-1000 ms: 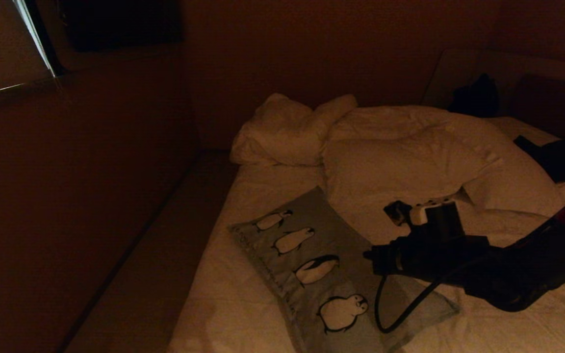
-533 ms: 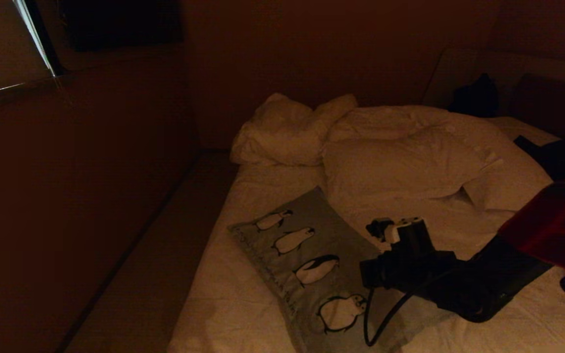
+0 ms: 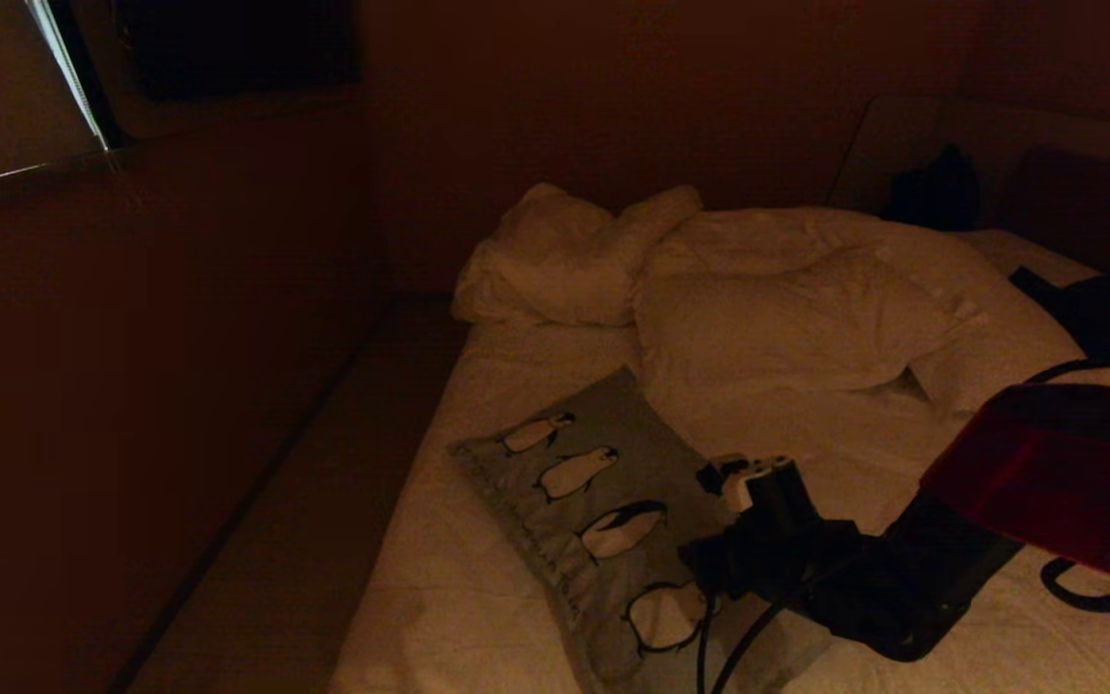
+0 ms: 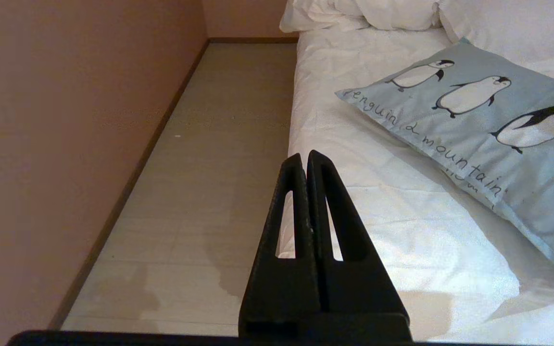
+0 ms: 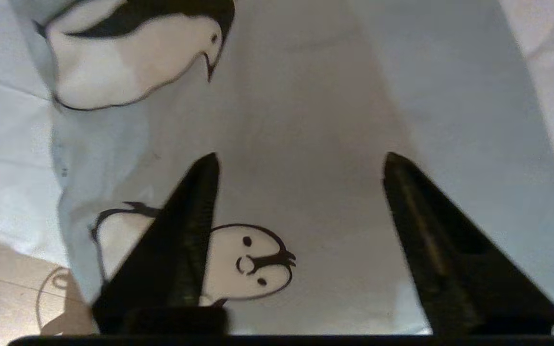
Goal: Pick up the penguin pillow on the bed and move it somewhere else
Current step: Pick up the pillow
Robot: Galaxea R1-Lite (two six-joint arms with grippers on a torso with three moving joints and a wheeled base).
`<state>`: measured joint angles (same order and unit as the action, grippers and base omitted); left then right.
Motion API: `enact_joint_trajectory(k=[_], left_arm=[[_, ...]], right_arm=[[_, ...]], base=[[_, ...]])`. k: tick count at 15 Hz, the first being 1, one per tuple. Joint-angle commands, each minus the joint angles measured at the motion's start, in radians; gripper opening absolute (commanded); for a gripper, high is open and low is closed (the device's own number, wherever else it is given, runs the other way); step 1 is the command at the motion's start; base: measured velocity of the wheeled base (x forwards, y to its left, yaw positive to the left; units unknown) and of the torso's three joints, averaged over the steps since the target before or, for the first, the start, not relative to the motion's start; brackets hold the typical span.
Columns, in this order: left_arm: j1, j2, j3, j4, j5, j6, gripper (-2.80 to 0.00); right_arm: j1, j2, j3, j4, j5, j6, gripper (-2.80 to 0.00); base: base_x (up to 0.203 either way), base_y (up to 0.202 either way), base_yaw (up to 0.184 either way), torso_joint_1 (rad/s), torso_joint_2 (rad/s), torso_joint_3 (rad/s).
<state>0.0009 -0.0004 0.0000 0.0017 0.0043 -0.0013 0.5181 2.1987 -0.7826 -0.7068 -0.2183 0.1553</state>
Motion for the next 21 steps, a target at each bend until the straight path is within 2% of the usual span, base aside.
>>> enact_joint_trajectory(k=[1, 4, 9, 14, 15, 21], left_arm=[[0.000, -0.001, 0.000, 0.000, 0.000, 0.000, -2.80], [-0.001, -0.001, 0.000, 0.000, 0.000, 0.000, -2.80], [0.000, 0.000, 0.000, 0.000, 0.000, 0.000, -2.80], [0.001, -0.001, 0.000, 0.000, 0.000, 0.000, -2.80], [0.001, 0.000, 0.000, 0.000, 0.000, 0.000, -2.80], [-0.001, -0.001, 0.000, 0.000, 0.000, 0.000, -2.80]], right_arm=[[0.003, 0.063, -0.004, -0.068, -0.001, 0.001, 0.00], [0.005, 0.155, -0.012, -0.168, -0.003, -0.003, 0.00], [0.007, 0.249, -0.030, -0.177, -0.003, -0.003, 0.00], [0.008, 0.265, -0.030, -0.177, -0.003, -0.008, 0.00], [0.008, 0.265, -0.029, -0.177, -0.003, -0.008, -2.80], [0.008, 0.272, -0.032, -0.177, -0.003, -0.013, -2.80]], base=[[0.000, 0.000, 0.000, 0.000, 0.00, 0.000], [0.000, 0.000, 0.000, 0.000, 0.00, 0.000], [0.000, 0.000, 0.000, 0.000, 0.00, 0.000], [0.000, 0.000, 0.000, 0.000, 0.00, 0.000], [0.000, 0.000, 0.000, 0.000, 0.00, 0.000], [0.000, 0.000, 0.000, 0.000, 0.00, 0.000]])
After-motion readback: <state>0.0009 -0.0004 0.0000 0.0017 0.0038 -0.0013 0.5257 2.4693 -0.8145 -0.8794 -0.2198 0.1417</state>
